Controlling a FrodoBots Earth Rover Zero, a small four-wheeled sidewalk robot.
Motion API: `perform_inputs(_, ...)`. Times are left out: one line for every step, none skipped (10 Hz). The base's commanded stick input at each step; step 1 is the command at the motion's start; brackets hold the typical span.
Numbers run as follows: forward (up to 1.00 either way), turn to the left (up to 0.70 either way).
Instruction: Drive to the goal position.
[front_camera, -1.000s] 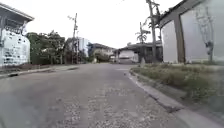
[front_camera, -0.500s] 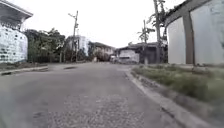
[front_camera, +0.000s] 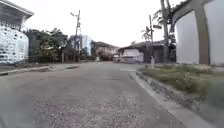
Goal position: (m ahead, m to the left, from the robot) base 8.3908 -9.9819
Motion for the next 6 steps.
perform_inputs(1.00,-0.30)
perform_inputs(1.00,-0.40)
perform_inputs(1.00,-0.02)
perform_inputs(1.00,0.06)
perform_inputs(1.00,0.01)
perform_inputs(1.00,0.00)
